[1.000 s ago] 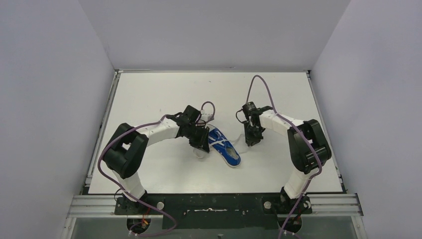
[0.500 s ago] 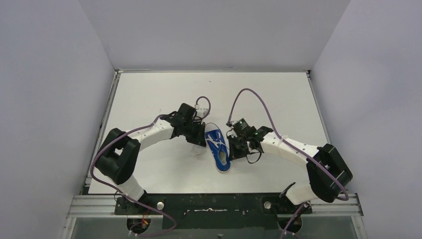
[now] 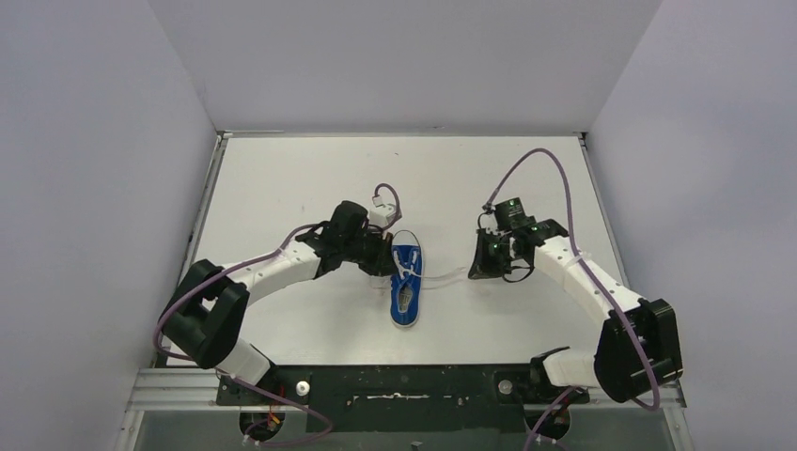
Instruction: Tie the shoes
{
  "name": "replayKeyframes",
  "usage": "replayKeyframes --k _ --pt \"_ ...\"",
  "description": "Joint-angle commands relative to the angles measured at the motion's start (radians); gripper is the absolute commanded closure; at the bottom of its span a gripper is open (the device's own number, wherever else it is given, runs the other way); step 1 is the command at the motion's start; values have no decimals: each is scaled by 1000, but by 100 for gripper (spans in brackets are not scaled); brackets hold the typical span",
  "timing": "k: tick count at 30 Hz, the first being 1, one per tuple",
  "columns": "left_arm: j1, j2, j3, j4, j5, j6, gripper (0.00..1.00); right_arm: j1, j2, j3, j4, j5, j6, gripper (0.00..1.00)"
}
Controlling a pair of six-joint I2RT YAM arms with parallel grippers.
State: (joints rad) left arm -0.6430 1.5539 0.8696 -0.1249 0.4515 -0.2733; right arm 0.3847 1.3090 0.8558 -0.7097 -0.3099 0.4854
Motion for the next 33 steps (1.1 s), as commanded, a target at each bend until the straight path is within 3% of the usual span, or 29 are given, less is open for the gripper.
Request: replayKeyframes --k 1,3,6,9,13,20,23,31,32,33 --pt "-8 -72 7 146 -29 82 100 -61 13 151 -61 -164 -37 100" --pt "-9 -62 13 148 -30 102 100 -94 39 174 22 -296 80 100" --pt "-9 -51 2 165 -25 110 100 -107 48 114 325 -405 421 100" --pt "-10 -61 -36 214 -33 104 100 -73 89 59 677 -320 758 100" --pt "-16 -85 -104 304 -37 101 100 16 233 157 805 -154 895 100" --pt "-24 -117 -171 399 -46 131 100 192 501 341 840 -31 912 100" --pt "-26 -137 -207 439 -29 153 100 261 580 403 817 -60 880 100" --pt "-33 -175 -291 519 -19 198 100 406 560 344 629 -80 687 100" --pt "-33 -172 -297 528 -18 195 100 399 552 335 627 -90 679 93" --pt "-35 -171 -305 541 -22 190 100 389 543 333 621 -96 669 78"
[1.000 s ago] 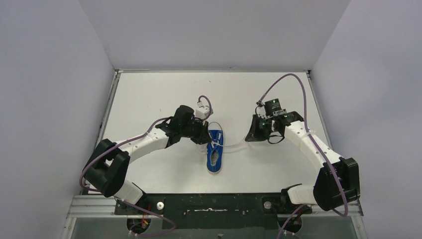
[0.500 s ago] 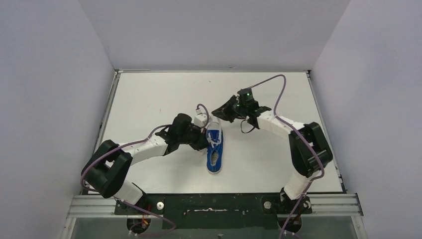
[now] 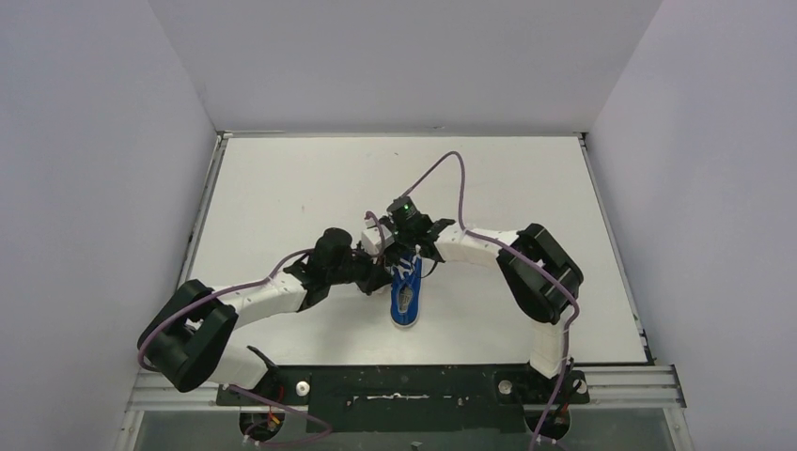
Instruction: Tie the shoes
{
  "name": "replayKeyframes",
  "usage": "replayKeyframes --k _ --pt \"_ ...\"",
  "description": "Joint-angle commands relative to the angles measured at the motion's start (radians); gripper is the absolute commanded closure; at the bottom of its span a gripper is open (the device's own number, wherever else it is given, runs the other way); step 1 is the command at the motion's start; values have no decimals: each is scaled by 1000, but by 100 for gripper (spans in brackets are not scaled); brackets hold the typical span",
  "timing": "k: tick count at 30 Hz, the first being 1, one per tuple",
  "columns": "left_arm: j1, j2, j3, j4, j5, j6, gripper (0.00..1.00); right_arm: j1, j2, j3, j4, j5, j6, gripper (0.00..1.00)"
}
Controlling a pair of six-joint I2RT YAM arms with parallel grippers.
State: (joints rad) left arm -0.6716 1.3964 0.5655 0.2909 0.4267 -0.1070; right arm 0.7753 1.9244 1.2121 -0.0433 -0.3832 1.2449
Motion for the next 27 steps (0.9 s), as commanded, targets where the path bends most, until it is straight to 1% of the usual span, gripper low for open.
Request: replayKeyframes --k 1,3,4,7,9,11,14,16,19,20,22,24,27 --pt "-6 -11 -4 132 2 13 100 -25 -80 -14 -55 -40 -108 67" --pt "-6 -5 5 134 7 -14 100 -62 -107 30 -161 -41 -170 49" --pt "-8 -5 14 119 3 -34 100 -85 -128 43 -209 -48 -215 44" --pt "-6 -10 40 84 -3 -98 100 -163 -206 57 -332 -74 -341 35" --pt "-6 -2 67 52 23 -148 100 -205 -255 79 -450 -77 -486 30" --pt "-4 12 110 6 38 -200 100 -239 -311 61 -521 -92 -629 28" --pt "-1 60 182 -91 56 -270 100 -237 -433 -41 -522 -53 -810 28" --pt "6 103 228 -131 103 -314 100 -212 -522 -143 -440 -26 -843 31" --pt "18 160 260 -127 150 -392 100 -143 -645 -297 -244 22 -813 36" --pt "24 177 270 -126 171 -408 100 -98 -681 -338 -171 52 -808 38" --pt "41 202 282 -120 196 -439 100 26 -736 -399 -27 151 -852 38" --pt "60 221 293 -126 221 -455 100 141 -739 -441 65 254 -908 39" --pt "94 249 305 -130 270 -465 100 253 -656 -443 137 331 -967 40"
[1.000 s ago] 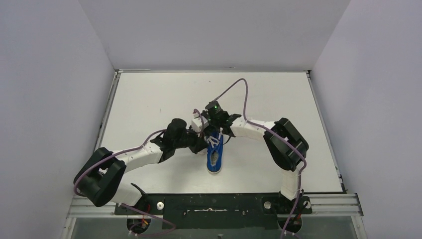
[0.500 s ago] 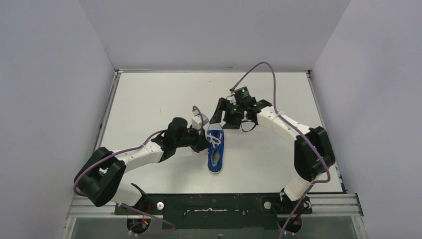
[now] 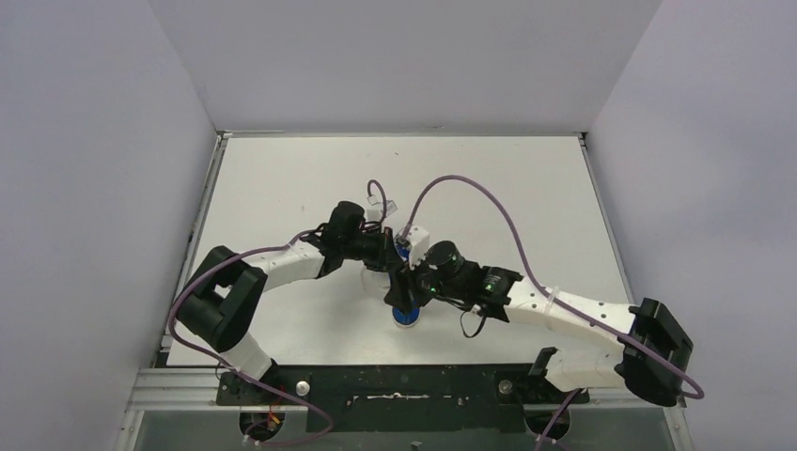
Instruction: Tie the shoes
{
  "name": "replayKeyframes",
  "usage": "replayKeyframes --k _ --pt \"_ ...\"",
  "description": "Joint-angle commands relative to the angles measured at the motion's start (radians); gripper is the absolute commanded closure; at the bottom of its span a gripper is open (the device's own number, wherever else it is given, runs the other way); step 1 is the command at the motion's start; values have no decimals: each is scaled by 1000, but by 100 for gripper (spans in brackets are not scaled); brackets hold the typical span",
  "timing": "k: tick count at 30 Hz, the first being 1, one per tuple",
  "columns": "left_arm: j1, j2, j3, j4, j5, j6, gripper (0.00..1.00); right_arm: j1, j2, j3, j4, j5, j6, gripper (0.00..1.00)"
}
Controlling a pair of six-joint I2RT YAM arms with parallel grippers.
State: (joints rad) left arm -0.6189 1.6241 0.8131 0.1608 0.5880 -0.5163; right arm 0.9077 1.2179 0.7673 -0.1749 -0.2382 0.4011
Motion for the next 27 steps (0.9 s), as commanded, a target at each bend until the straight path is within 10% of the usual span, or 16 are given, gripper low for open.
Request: replayKeyframes --k 1,27 --pt "56 34 61 -2 134 -57 100 151 83 10 286 219 -142 41" --pt "202 232 246 -269 333 37 100 235 661 168 565 502 -221 53"
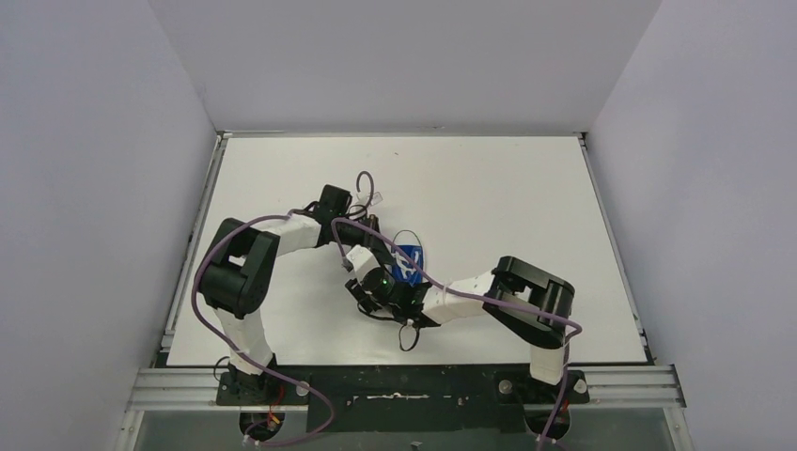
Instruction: Tie the shoes
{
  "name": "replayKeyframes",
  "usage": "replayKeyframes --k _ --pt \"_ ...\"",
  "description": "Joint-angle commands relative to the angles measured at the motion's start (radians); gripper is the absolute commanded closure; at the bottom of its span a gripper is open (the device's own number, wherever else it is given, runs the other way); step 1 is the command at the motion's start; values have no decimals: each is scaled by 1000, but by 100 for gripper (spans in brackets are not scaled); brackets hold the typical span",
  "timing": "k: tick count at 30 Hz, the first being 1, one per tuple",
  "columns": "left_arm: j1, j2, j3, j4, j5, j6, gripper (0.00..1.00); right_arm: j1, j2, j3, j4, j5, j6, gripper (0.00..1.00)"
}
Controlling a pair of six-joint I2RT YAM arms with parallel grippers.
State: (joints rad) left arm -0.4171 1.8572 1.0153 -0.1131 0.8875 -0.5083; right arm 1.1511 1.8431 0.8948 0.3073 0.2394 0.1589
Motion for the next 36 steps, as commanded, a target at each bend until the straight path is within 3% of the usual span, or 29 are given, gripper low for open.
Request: replayKeyframes --k 1,5,9,13,16,21,25,31,36 --pt "1 0 42 14 33 22 100 -7 46 47 80 19 22 55" --pt "1 0 46 13 32 22 100 -7 73 52 56 52 54 65" --pt "0 -16 42 9 24 28 100 -11 54 66 -34 19 85 100" --pt "-2 -44 27 -10 13 41 100 -29 -118 33 -102 -262 185 100" --pt "-13 -83 2 1 -1 40 100 -104 -252 -20 -98 -543 392 100" --pt "-46 -144 -34 56 -10 -6 100 -199 -358 -75 -138 -840 689 100" --pt "-89 -140 -17 36 -6 -23 100 -232 -490 -88 -248 -806 693 100" --pt "-113 -113 -28 6 -55 -27 100 -337 -533 7 -500 -842 583 100" --pt "-85 -117 -38 32 -78 -41 100 -349 -596 88 -934 -844 470 100"
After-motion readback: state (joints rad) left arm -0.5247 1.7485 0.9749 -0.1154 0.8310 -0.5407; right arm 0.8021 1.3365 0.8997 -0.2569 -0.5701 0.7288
